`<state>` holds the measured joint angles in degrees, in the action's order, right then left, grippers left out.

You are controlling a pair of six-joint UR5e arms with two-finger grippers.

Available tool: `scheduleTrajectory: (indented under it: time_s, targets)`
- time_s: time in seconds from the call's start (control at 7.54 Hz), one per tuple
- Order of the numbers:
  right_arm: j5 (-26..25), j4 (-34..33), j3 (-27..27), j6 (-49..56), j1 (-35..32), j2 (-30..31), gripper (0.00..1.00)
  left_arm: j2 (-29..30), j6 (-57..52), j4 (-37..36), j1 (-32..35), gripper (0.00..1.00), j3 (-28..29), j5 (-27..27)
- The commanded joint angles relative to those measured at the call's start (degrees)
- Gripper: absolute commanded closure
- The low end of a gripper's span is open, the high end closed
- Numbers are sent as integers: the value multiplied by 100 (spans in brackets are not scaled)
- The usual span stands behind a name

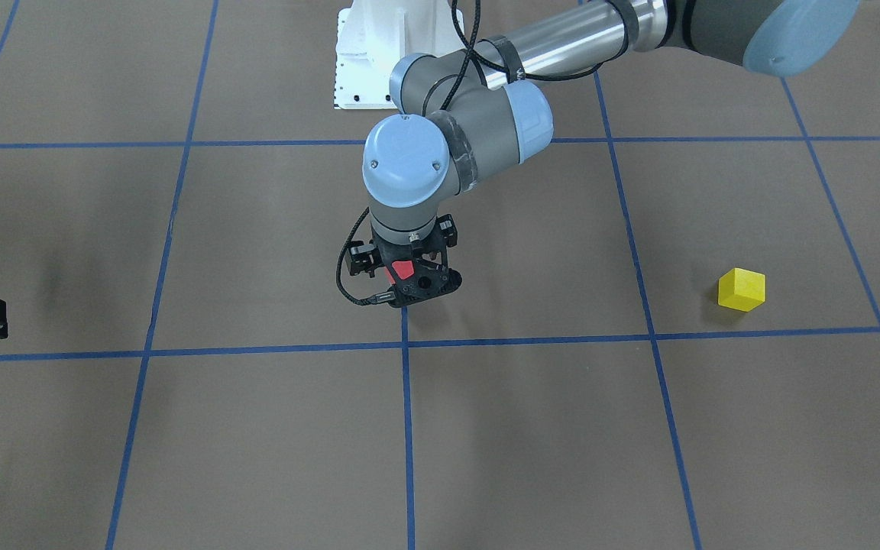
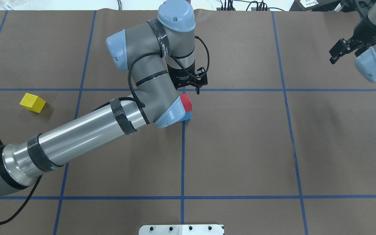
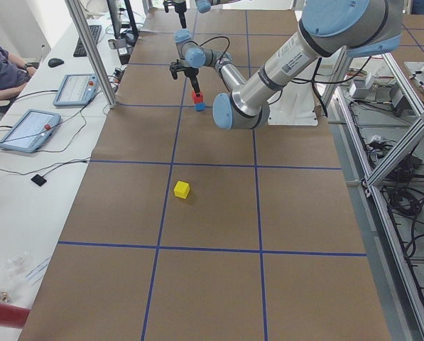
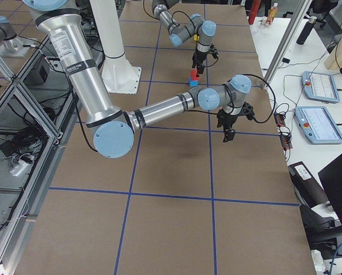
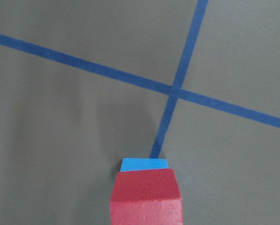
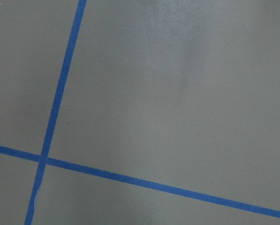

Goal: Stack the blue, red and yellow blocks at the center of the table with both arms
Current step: 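Lower the red cube onto the blue cube and open the left gripper, then move the left gripper up and over to the yellow cube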

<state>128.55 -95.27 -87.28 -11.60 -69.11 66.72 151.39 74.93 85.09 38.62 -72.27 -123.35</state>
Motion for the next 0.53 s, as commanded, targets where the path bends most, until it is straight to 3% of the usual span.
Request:
scheduleTrajectory:
  time_s: [0.0,0.13,0.4]
  targets:
    - [3,0,-8,0,-6,-1,0,-248,-1429,-1660,259,0,-1535,-22]
    - [21,0,-17,0,-6,-1,0,-946,-2456,-2306,477,0,-2588,21]
    - [65,0,-69,-52,-6,25,0,-2913,-4083,-2173,864,0,-3834,170]
